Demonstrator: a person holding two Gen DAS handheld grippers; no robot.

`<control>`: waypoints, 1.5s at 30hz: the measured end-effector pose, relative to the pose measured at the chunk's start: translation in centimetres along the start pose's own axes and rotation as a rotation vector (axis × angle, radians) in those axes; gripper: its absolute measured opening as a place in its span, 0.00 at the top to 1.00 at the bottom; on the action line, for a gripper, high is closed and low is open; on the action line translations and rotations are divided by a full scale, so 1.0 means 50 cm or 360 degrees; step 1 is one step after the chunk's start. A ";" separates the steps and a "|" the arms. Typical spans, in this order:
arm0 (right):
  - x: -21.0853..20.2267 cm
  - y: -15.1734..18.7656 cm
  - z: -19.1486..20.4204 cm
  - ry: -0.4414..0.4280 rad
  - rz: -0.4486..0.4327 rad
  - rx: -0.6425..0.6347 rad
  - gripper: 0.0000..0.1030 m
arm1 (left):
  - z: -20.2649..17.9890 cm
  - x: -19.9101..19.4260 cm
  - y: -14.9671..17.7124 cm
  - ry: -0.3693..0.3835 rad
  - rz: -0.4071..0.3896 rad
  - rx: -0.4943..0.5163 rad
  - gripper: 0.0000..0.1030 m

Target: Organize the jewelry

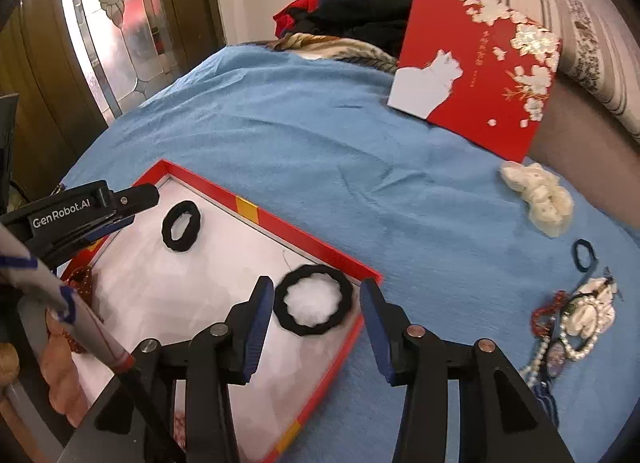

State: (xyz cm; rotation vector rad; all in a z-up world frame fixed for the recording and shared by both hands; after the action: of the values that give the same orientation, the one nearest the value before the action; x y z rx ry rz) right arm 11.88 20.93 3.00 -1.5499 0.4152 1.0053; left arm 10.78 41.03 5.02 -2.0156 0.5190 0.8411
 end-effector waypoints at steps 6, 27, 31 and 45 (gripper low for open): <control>-0.092 0.036 -0.076 0.0064 -0.0070 0.0055 0.50 | -0.051 -0.058 0.022 0.0097 -0.0051 0.0086 0.62; -0.264 0.331 -0.487 0.0271 -0.0014 0.0686 0.49 | -0.351 -0.063 0.319 0.0465 0.0340 0.0584 0.54; -0.227 0.306 -0.460 0.0154 -0.0010 0.0613 0.47 | -0.360 -0.041 0.328 0.0431 0.0364 0.0588 0.54; -0.107 0.300 -0.405 0.0121 0.0153 0.0437 0.90 | -0.367 -0.003 0.324 0.0403 0.0433 0.0555 0.54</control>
State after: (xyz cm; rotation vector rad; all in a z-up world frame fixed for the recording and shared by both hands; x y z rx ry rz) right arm 5.14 -3.12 -3.27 -1.3330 0.6585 0.9219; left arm 7.20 16.87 3.33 -1.7568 1.0288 0.6030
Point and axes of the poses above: each gripper's, at about its wrist camera, not at the fingertips, and x roughly the way its jaws point, z to its left, y to its underside, the point moved 5 cm from there along x, roughly the way its jaws point, and after that the axes turned 1 degree about -z, right-handed, at the moved point
